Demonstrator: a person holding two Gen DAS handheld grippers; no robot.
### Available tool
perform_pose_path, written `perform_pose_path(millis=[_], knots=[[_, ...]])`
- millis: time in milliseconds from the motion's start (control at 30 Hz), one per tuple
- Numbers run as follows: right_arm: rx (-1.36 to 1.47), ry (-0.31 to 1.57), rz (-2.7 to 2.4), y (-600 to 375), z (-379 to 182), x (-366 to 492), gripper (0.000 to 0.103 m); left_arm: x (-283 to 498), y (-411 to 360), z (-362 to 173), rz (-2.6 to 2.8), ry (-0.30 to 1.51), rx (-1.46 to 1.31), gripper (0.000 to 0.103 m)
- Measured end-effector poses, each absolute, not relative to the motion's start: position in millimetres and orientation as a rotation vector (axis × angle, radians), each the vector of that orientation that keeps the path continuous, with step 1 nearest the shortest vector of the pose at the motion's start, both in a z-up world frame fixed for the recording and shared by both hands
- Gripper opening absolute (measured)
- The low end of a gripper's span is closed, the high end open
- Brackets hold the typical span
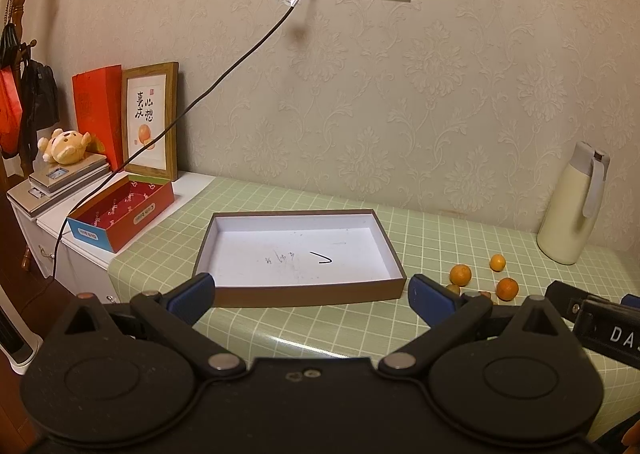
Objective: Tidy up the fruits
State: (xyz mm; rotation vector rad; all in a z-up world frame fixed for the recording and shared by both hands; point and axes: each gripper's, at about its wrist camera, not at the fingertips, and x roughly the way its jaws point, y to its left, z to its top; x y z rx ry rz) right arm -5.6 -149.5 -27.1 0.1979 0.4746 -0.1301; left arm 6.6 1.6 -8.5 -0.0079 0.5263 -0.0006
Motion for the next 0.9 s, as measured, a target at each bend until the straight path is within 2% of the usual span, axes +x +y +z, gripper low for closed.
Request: perform_pose_path(millis=[900], knots=[[0.214, 0.484, -0.153, -159.5, -31.9, -5.5, 0.103, 12.6, -2.9, -14.0, -0.011, 0.533, 0.014, 0.097]])
